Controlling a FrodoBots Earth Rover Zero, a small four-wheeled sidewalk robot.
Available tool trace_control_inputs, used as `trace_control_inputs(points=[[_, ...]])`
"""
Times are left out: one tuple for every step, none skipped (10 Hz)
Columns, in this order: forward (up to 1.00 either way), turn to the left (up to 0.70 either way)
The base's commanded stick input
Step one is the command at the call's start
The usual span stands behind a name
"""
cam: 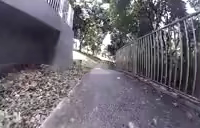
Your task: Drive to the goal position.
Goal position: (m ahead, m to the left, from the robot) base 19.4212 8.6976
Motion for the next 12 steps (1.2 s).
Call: trace_control_inputs(points=[[1.00,0.00],[1.00,0.00],[1.00,0.00],[1.00,0.00],[0.38,0.00],[0.00,0.00],[0.00,0.00],[0.00,0.00],[0.00,0.00],[0.00,0.00],[0.00,0.00],[0.00,0.00]])
